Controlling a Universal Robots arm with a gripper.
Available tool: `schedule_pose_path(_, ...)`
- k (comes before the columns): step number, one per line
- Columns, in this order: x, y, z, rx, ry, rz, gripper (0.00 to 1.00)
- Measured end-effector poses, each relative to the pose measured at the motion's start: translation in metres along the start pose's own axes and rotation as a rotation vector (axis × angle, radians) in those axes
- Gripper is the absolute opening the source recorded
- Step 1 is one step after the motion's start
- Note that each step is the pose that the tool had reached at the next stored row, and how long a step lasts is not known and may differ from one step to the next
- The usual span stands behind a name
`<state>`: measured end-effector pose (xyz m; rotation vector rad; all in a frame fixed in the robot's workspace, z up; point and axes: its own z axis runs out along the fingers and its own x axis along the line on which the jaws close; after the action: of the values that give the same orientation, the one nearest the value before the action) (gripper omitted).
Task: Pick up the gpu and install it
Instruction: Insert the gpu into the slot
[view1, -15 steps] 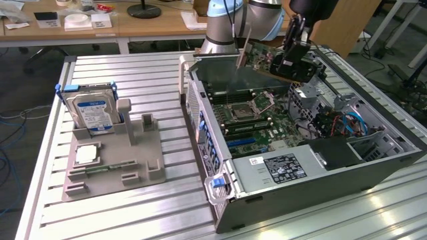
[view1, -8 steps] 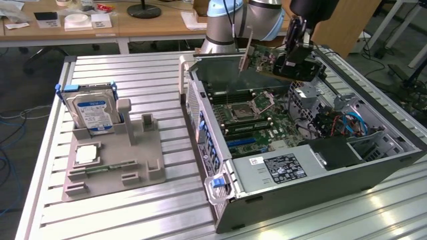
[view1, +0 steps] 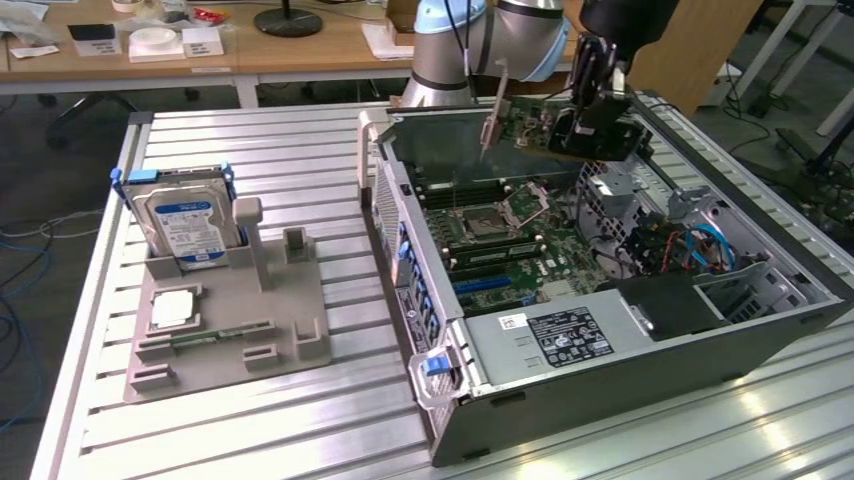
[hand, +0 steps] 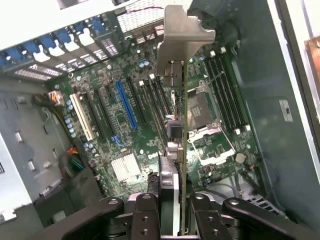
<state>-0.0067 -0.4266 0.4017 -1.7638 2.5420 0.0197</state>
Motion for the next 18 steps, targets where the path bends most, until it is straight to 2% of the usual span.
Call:
schedule_pose_path(7,0.0002,0.0001,0.0024,-0.0015,-0.0032,-0.116,0.28)
schedule_pose_path(11,0.0009,-0.0002,0.0034,-0.0018,-0.0047,-0.156,0.28)
schedule_pose_path(18,0.0015,-0.0002,0.0051,-0.0059,-0.0063,-0.243,0.28)
